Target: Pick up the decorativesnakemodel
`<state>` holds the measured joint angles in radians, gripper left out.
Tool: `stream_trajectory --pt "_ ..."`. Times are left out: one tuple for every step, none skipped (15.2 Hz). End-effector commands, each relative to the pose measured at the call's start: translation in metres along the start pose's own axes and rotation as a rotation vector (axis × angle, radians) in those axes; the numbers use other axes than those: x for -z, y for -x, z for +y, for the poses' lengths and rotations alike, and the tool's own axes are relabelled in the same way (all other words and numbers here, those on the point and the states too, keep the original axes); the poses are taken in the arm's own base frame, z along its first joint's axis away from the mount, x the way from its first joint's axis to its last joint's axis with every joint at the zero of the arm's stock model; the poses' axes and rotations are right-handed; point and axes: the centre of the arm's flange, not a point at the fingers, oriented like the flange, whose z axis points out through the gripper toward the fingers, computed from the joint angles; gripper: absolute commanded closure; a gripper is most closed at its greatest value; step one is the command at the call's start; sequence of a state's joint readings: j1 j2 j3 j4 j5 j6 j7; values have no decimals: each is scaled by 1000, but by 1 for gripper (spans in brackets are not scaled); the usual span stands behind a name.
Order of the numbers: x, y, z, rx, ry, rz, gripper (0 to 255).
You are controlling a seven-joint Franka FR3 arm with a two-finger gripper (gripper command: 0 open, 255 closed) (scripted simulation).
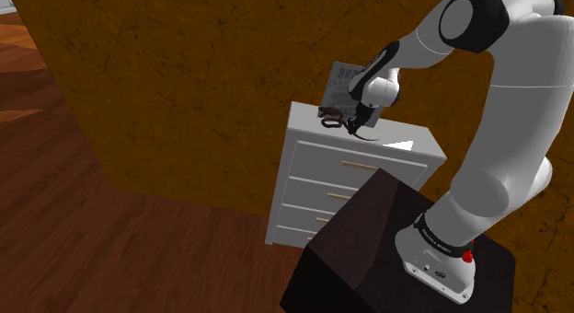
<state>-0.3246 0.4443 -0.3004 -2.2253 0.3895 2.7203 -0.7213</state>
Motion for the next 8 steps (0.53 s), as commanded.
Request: stream_trajectory --pt "8 -1 0 0 0 0 255" --pt "14 -1 0 0 0 0 255" --pt "19 -2 0 0 0 0 255" --pt "24 -2 0 0 0 0 255" --pt "29 -3 0 0 0 0 255" --pt "35 -3 0 0 0 0 255" --pt "40 -4 1 0 0 0 255" --pt "45 -5 1 0 0 0 255"
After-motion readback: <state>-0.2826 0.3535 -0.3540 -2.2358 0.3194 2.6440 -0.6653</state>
